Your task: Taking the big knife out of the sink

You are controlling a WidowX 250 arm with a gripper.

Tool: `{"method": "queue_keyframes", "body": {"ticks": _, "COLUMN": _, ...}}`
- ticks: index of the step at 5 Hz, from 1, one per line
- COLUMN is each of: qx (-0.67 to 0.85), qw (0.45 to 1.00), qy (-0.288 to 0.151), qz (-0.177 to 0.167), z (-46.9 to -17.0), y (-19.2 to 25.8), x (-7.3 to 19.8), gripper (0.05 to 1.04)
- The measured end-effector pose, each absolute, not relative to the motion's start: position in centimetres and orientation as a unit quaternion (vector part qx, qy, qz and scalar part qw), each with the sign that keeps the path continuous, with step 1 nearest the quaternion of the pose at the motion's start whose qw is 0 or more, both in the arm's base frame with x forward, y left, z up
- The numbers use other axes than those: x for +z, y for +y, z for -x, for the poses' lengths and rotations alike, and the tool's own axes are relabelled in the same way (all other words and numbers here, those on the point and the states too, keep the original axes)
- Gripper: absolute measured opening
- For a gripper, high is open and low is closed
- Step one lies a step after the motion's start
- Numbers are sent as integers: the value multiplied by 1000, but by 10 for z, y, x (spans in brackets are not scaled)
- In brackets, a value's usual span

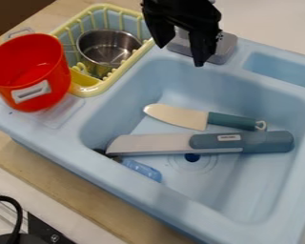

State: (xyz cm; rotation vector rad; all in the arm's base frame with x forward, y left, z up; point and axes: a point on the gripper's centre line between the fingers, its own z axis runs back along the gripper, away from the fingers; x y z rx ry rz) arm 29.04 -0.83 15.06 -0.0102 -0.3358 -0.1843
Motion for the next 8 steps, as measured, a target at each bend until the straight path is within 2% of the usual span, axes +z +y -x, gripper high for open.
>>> {"method": "queue_keyframes", "body": {"ticks": 1, "qx": -93, "qw": 984, "qy": -154, "qz": 8, "z": -288, "y": -9, "x": 143, "gripper": 995}}
{"method": "queue_keyframes", "body": {"ticks": 4, "qx": -289, "qw": 952, "qy": -100, "qz": 32, "z": -261, "y": -51, "x": 123, "gripper": 995}}
{"method": "queue_keyframes", "body": {"ticks": 6, "qx": -422, "qw": 905, "qy": -47, "qz": 24, "z": -235, "y": -91, "x": 88, "gripper": 995}}
{"method": "queue_keyframes", "body": {"ticks": 7, "qx": -432, "qw": 901, "qy": -38, "qz": 18, "z": -238, "y": -94, "x": 71, "gripper": 995}}
{"method": "queue_keyframes", "body": {"ticks": 8, "qx": -419, "qw": 907, "qy": -31, "qz": -9, "z": -238, "y": -94, "x": 58, "gripper": 995}}
